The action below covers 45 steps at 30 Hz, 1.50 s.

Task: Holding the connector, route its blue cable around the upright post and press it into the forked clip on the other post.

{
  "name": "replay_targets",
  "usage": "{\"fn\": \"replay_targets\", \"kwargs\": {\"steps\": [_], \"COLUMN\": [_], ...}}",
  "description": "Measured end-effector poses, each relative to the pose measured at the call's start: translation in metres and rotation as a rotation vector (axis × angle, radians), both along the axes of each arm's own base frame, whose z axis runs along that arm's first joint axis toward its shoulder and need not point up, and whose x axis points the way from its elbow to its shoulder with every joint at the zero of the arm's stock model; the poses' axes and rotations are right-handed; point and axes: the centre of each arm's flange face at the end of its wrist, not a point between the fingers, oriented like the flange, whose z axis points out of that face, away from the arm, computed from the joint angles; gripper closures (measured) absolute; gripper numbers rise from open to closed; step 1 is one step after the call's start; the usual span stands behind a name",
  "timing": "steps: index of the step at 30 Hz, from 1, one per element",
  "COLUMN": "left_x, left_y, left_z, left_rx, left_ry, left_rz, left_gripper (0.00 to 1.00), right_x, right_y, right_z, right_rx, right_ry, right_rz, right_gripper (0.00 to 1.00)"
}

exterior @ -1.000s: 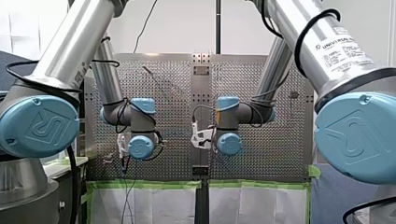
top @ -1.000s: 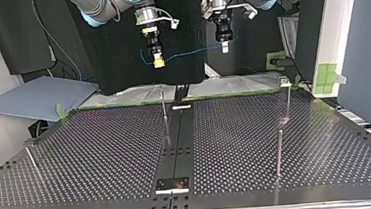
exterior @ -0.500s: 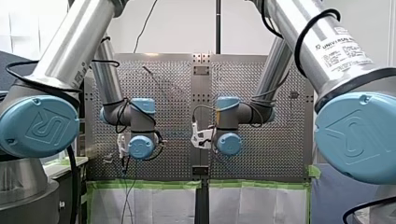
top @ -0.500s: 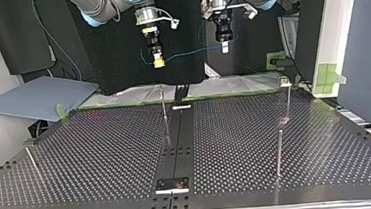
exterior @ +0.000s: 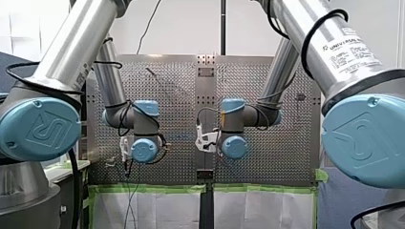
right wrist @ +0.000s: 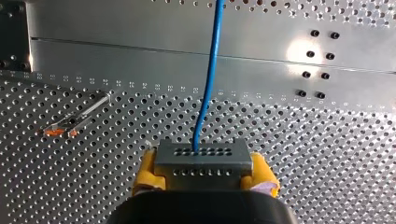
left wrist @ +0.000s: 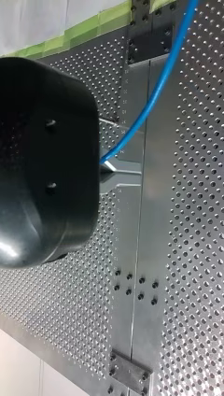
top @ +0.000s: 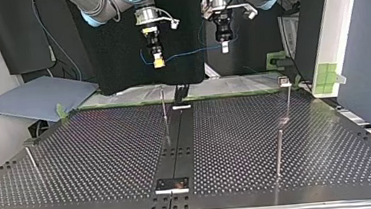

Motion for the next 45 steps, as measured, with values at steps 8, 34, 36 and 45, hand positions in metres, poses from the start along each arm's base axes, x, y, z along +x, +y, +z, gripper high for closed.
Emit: {"fn": "replay_targets", "kwargs": {"steps": [8, 34, 36, 45], "left_x": [0.000, 0.000, 0.000, 0.000], "left_y": [0.000, 0.000, 0.000, 0.000], "left_z": [0.000, 0.000, 0.000, -0.001], "left_rx": [0.000, 0.003, 0.003, 0.004], "left_ry": [0.000, 0.001, 0.001, 0.001], "left_rz": [0.000, 0.001, 0.001, 0.002], "left_gripper": [1.00, 1.00, 1.00, 1.00], "right_x": [0.000, -0.001, -0.001, -0.004], "right_y": [0.000, 0.004, 0.007, 0.013], "right_z": [0.000, -0.004, -0.011, -0.035], "right_rx": [0.000, 0.009, 0.020, 0.054], "right_ry": [0.000, 0.011, 0.024, 0.061], "right_rz": [0.000, 0.002, 0.005, 0.009], "right_gripper": [1.00, 1.00, 1.00, 1.00]}}
